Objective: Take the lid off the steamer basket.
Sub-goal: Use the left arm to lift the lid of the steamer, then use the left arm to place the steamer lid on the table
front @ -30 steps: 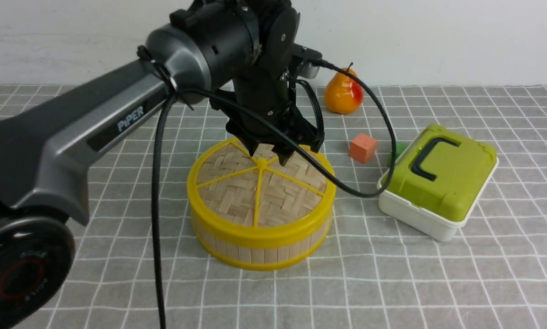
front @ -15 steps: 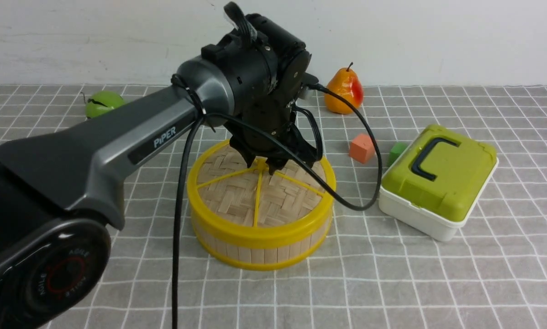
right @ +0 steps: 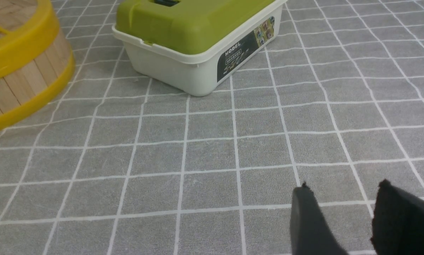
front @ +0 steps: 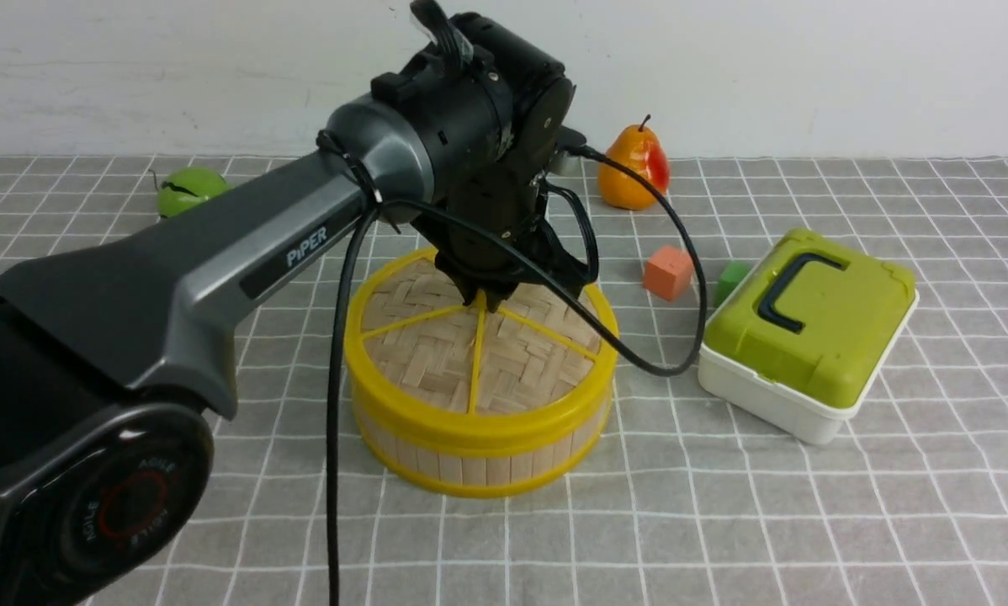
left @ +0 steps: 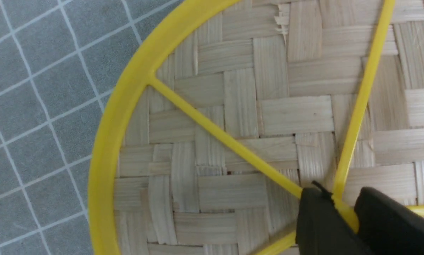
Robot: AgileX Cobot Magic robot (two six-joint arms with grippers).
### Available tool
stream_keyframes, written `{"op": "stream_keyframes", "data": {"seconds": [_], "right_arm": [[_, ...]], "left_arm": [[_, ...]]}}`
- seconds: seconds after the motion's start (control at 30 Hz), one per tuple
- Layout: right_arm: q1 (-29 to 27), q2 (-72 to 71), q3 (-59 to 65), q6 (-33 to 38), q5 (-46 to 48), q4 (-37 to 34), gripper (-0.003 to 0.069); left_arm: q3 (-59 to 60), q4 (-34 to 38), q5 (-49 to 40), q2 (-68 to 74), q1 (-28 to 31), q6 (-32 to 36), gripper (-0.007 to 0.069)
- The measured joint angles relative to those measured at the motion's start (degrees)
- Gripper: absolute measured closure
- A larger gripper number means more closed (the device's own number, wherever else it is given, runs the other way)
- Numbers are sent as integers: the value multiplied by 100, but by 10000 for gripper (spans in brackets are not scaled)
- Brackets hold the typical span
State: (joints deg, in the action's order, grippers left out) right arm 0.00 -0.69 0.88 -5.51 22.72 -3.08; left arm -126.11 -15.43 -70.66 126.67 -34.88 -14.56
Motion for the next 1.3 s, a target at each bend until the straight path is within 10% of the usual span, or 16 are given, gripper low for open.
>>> {"op": "stream_keyframes", "data": {"seconds": [0.3,0.8,1.3], "right_arm": [[0,0,0,0,0,0,418],[0,0,0,0,0,5,418],[0,0,0,0,0,5,418]], "left_arm": [[-765,-952,-55,-1219,107,105,514],[1739,903,703,-2117,3557,105,514],[3938,1085,3356,-1290,3243,-1006,488]]}}
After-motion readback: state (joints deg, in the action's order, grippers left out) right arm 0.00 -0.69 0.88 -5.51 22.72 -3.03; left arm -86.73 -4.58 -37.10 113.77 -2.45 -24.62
